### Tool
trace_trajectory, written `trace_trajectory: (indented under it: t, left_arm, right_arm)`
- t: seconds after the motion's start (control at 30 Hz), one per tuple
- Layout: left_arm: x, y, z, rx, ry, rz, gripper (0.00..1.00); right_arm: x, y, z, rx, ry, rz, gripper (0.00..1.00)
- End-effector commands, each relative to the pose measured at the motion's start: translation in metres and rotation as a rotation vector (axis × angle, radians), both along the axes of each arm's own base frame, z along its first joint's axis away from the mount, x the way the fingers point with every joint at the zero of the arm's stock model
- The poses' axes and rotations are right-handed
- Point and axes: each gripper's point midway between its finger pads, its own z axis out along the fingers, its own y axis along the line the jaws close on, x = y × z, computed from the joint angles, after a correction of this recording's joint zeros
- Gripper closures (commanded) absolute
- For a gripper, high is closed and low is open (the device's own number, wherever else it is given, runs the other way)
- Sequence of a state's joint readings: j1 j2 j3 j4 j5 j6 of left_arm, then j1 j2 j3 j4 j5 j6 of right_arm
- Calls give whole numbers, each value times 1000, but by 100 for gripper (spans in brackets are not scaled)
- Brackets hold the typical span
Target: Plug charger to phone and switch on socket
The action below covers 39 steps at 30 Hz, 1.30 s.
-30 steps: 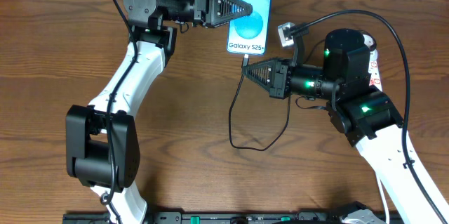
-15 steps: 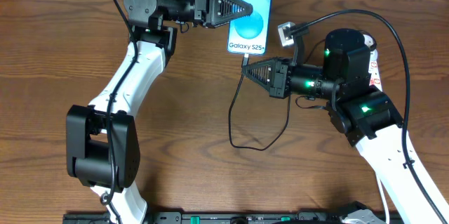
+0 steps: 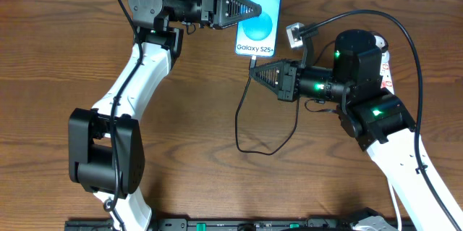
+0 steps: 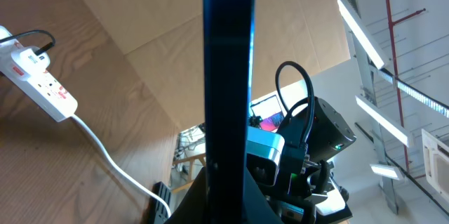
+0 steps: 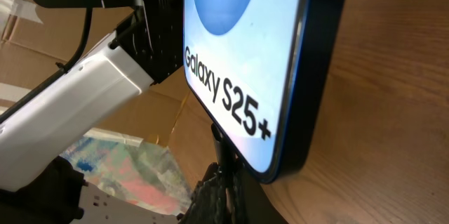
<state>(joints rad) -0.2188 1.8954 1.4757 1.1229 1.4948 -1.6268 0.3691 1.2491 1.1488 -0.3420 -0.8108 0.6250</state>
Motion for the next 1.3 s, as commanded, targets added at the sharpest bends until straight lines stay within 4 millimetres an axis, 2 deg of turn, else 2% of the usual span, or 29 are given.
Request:
trace_trajectory:
  t: [0.0,1.27]
  left_arm:
    - [-7,0,12,-2,-43,-14,93]
    - [-10,0,9,11,-61,-33,93]
  right_arm:
    - [0,-1,4,9,-2,-4,99]
    - [8,-10,5,20,15,-43,99]
